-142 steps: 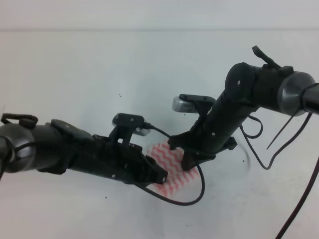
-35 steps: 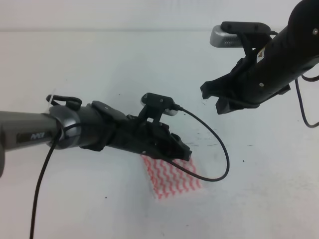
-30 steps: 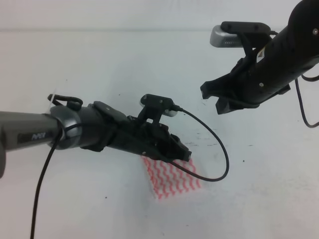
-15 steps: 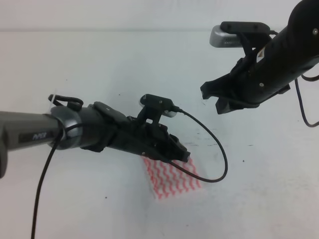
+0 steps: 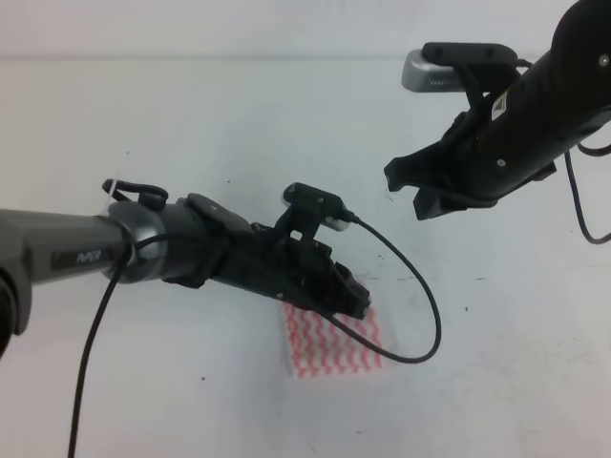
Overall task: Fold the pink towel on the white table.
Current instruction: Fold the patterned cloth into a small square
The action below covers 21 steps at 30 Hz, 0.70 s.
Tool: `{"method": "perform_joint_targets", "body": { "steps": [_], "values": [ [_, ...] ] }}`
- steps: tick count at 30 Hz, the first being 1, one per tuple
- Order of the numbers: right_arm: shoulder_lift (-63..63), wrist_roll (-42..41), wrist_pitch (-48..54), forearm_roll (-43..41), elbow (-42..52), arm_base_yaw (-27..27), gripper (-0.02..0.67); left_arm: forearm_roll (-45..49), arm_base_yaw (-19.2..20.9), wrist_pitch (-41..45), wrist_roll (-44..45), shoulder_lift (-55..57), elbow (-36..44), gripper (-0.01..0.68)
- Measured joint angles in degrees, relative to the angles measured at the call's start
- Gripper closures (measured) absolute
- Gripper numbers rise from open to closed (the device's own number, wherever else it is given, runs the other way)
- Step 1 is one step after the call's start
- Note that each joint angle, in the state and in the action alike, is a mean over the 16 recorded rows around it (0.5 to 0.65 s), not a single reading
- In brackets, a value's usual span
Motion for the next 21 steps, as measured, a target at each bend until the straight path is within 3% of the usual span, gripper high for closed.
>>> {"method": "perform_joint_targets", "body": {
  "steps": [10,21],
  "values": [
    [0.1,0.0,0.0,0.0,0.0,0.0,0.667,1.3,0.0,4.6,2.4,-0.8,-2.0,0.676],
    [0.0,-0.1,-0.5,0.0,0.0,0.0,0.667,14.3,0.0,12.7,-11.2,-4.2,-4.7,0.676]
  ]
}}
